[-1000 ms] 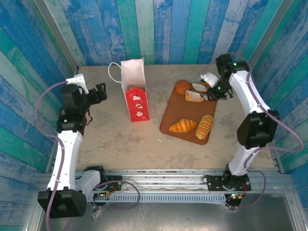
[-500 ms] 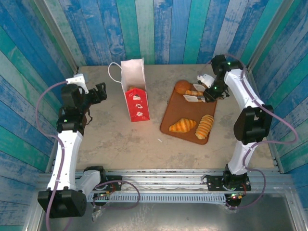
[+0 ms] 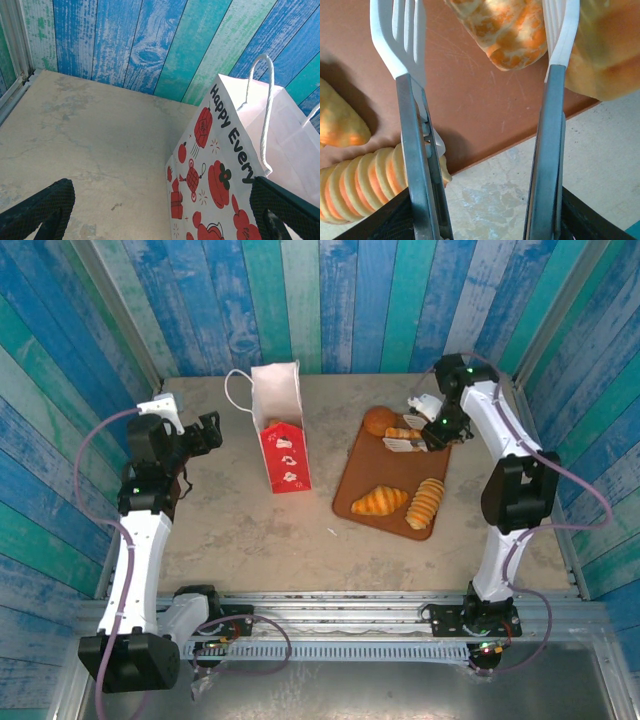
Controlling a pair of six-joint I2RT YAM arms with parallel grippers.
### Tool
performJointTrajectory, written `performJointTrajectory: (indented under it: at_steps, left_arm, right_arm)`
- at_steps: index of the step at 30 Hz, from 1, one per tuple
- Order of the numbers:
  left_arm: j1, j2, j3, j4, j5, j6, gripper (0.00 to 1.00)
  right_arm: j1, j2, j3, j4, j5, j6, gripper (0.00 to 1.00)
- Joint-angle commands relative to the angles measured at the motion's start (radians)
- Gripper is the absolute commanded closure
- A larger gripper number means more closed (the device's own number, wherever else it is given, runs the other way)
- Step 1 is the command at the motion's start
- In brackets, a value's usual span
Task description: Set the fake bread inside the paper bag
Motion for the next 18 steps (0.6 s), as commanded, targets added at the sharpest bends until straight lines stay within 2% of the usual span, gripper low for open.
performJointTrajectory:
  at_steps: [1, 18]
  left_arm:
    - [0.004, 0.011, 0.027, 0.012, -0.006, 0.005, 0.06]
    - [0.004, 0.019, 0.026, 0.018, -0.004, -0.002, 0.06]
  right_arm:
    - [0.011, 0.014, 0.036, -0.003, 0.050, -0.116, 0.39]
    - [0.048, 0.046, -0.018, 0.003, 0.071, -0.141, 0.41]
